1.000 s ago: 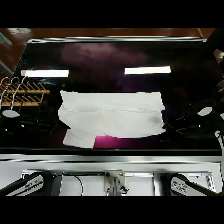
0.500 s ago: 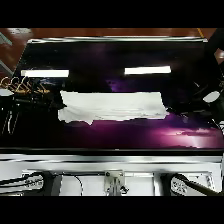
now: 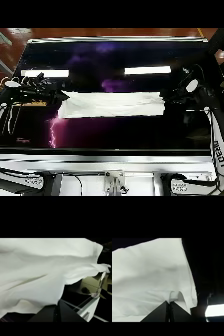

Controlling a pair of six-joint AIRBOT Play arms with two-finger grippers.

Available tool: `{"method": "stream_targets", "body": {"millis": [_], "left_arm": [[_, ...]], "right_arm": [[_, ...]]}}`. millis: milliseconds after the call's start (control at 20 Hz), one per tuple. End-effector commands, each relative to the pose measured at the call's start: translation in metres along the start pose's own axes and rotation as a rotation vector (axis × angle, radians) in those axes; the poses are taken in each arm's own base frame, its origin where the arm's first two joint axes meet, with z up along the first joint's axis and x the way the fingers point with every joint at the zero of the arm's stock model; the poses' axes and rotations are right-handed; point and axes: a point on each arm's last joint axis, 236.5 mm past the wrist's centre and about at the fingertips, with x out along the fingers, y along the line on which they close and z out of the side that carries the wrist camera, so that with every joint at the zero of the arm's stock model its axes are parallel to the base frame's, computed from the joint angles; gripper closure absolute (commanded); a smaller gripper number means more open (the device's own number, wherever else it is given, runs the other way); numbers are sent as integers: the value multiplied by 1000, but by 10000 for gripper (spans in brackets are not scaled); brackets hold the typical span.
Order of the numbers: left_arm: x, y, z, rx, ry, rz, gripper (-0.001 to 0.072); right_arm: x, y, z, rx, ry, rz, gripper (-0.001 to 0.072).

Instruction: Fold the shirts.

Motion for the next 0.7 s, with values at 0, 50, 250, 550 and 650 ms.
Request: {"method": "stream_targets", "body": {"millis": [0, 50, 250, 550, 650], "left_arm": [[17, 16, 2, -39, 24, 6, 670], [19, 20, 4, -45, 18, 10, 670], [18, 26, 21, -87, -53, 34, 581], [7, 4, 26, -81, -39, 5, 190], [2, -20, 36, -33, -53, -29, 196]], "right_arm": [[19, -2, -7, 10, 41, -17, 651], [22, -3, -9, 26, 50, -17, 651], [29, -5, -19, 83, 92, -24, 649], [7, -14, -16, 106, 124, -4, 24], [2, -22, -16, 168, 138, 37, 24]]}}
